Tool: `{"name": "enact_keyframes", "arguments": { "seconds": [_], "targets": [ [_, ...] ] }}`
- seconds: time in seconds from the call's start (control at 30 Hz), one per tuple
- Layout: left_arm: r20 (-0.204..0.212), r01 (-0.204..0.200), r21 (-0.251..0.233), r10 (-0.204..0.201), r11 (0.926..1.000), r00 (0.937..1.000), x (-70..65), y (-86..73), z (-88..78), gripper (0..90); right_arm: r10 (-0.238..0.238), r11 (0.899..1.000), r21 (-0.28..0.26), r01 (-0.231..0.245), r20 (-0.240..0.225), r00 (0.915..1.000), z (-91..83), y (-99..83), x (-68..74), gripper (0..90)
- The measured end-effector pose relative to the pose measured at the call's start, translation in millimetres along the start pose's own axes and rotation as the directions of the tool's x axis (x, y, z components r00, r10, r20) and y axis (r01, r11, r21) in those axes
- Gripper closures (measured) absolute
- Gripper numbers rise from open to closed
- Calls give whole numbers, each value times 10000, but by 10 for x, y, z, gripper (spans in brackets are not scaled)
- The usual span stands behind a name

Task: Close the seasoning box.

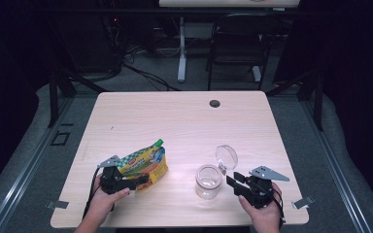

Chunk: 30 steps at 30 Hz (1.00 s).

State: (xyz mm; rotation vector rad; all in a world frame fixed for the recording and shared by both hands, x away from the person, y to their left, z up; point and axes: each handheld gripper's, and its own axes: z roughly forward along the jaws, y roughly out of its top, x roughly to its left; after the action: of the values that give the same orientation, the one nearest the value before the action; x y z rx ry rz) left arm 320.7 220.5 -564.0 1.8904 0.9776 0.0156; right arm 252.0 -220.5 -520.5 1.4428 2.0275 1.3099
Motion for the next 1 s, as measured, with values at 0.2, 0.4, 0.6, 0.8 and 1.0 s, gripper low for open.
{"name": "enact_keyframes", "arguments": {
  "seconds": [0.2, 0.4, 0.6, 0.8, 1.0],
  "targets": [
    [11, -140, 56, 140, 9999, 9999, 11, -5, 23, 387, 11, 10000, 11, -11, 4, 10000, -3, -2, -4, 630],
    [132, -125, 105, 123, 9999, 9998, 25, -17, 66, 383, 31, 10000, 32, -31, 5, 10000, -1, -5, -8, 629],
    [217, -100, 96, 98, 9999, 9997, 27, -30, 105, 376, 16, 10000, 64, -16, 6, 10000, -3, -5, -10, 630],
    [211, -170, 68, 168, 9998, 9996, 28, -43, 138, 367, 24, 10000, 55, -24, -10, 10000, 1, -8, -12, 630],
    [255, -266, -151, 270, 9995, 9993, 32, -54, 155, 369, 82, 10000, 25, -82, -7, 10000, 1, -10, -17, 630]
  ]
}}
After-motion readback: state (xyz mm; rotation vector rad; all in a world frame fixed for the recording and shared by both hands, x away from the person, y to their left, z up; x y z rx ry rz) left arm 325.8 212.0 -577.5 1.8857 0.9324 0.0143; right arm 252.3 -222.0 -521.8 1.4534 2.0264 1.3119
